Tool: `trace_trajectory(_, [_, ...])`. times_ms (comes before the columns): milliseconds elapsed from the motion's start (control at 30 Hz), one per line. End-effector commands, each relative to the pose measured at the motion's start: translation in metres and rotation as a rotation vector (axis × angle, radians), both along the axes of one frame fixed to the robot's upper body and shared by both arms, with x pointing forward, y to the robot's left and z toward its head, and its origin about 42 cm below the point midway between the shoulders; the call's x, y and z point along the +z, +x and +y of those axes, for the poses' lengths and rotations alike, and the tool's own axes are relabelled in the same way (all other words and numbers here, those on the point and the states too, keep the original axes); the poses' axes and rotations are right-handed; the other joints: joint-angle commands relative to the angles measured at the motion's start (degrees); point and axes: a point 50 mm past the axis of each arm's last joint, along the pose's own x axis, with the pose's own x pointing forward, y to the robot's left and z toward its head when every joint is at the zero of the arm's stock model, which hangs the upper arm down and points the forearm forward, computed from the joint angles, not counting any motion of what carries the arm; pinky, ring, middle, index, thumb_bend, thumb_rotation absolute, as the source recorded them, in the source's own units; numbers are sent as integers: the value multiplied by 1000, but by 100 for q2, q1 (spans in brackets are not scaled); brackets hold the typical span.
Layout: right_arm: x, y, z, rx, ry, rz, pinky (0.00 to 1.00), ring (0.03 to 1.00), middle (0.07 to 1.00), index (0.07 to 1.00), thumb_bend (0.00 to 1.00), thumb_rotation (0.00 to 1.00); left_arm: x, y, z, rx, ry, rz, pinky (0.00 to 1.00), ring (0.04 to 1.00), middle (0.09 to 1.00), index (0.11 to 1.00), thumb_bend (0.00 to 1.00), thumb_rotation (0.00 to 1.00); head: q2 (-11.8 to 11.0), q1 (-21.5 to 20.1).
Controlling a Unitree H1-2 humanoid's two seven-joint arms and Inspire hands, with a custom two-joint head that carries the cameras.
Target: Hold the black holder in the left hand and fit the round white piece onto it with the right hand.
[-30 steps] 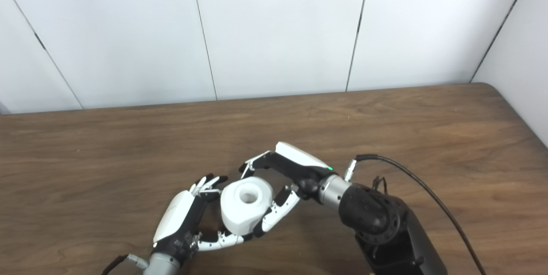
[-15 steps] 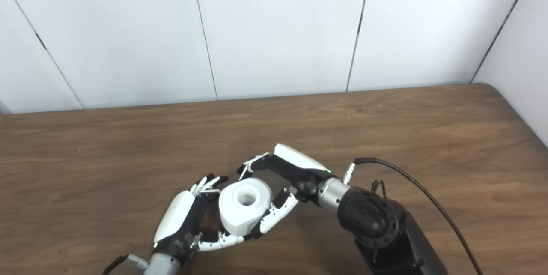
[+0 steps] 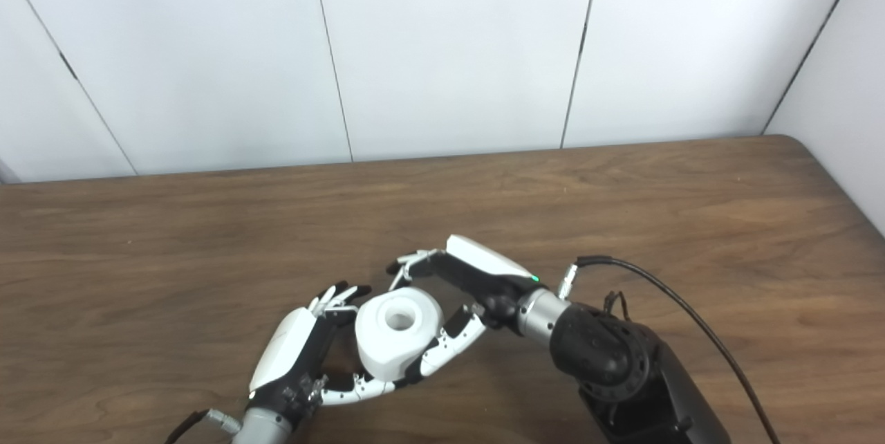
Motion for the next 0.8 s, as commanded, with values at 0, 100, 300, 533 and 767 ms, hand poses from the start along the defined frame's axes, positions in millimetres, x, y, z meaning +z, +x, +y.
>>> trace_trajectory(0, [13,2,-1,6,2,-41,1000,973,944,866,989,316,4,-1,-3,-18,-7,-1,1000,1000,910,480,520,46,8,2])
trace_trajectory(100, [14,2,-1,6,6,-42,1000,978,926,946,1000,337,4,-1,-3,-17,-4,-4,1000,1000,910,480,520,46,5,3])
trace_trajectory(300, [15,2,0,9,14,-42,1000,991,933,1000,1000,373,4,-1,-4,-19,-7,-2,1000,1000,912,480,520,46,5,8])
trace_trajectory(533, [15,2,1,18,6,-42,1000,990,938,1000,1000,373,4,0,-5,-18,-1,-1,1000,1000,912,480,520,45,-3,9])
trace_trajectory(767, [15,3,1,12,13,-49,1000,953,922,987,1000,370,3,1,-4,-19,-4,-2,1000,1000,912,480,520,45,-24,-7])
